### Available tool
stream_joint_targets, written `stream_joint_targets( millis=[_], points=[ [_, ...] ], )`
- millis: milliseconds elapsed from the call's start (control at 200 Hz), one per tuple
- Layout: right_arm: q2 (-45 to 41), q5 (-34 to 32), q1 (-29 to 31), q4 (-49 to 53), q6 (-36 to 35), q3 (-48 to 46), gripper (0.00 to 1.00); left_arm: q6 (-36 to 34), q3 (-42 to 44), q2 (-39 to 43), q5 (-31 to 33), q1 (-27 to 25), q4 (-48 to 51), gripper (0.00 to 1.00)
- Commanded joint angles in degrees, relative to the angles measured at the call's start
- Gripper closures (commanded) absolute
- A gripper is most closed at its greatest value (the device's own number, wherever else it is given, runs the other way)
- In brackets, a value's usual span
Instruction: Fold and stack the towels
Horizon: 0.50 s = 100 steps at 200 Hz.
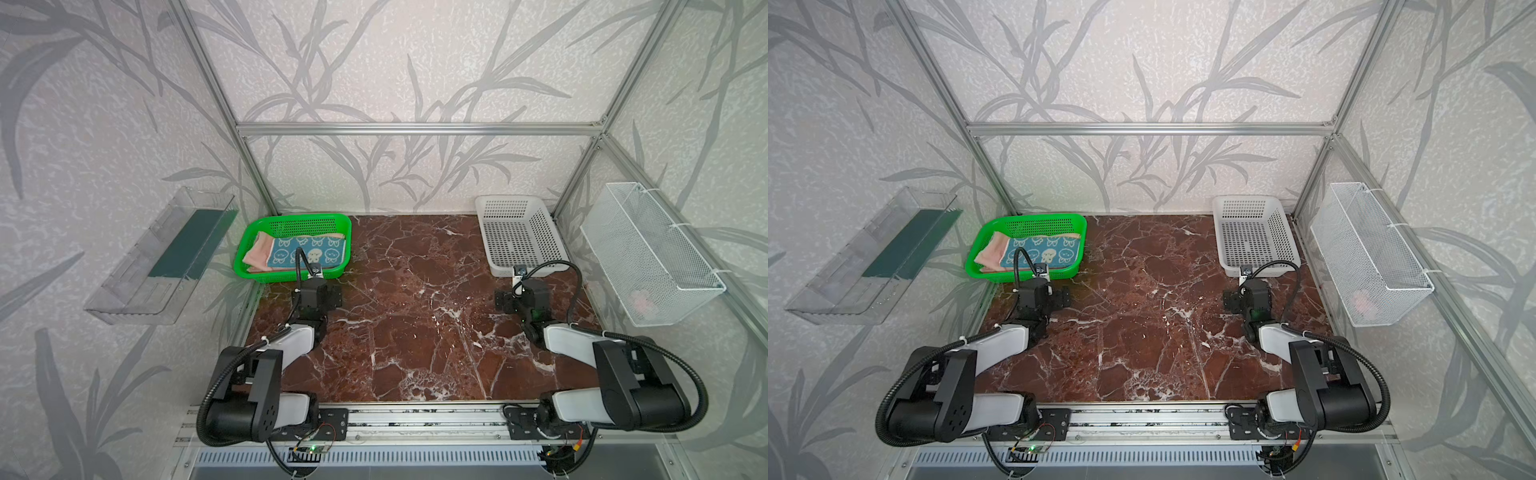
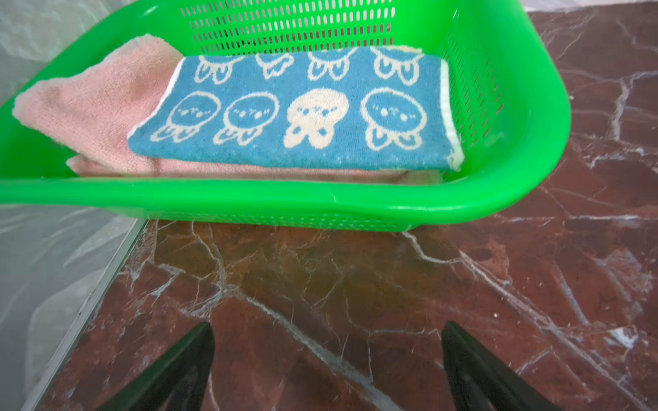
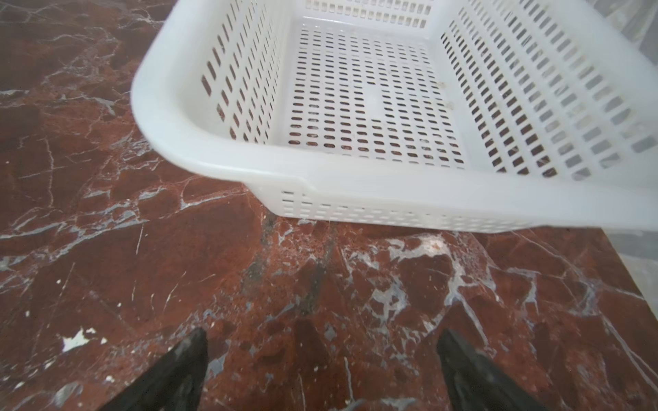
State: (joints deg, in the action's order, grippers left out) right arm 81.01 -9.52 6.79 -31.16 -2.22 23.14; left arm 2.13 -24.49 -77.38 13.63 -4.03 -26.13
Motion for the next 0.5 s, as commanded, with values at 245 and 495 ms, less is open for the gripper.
stream_joint_targets(
  millis=[245, 495],
  points=[
    [8.4, 2.0, -0.1, -25.9, -0.4, -3.5, 0.01, 0.1, 2.5, -10.5, -7.2, 5.1, -25.6, 0.01],
    [9.7, 5.6, -0.5, -24.3, -1.6, -1.5, 0.01, 0.8, 3.2, -12.4, -6.0, 5.8, -28.3, 0.01]
  ],
)
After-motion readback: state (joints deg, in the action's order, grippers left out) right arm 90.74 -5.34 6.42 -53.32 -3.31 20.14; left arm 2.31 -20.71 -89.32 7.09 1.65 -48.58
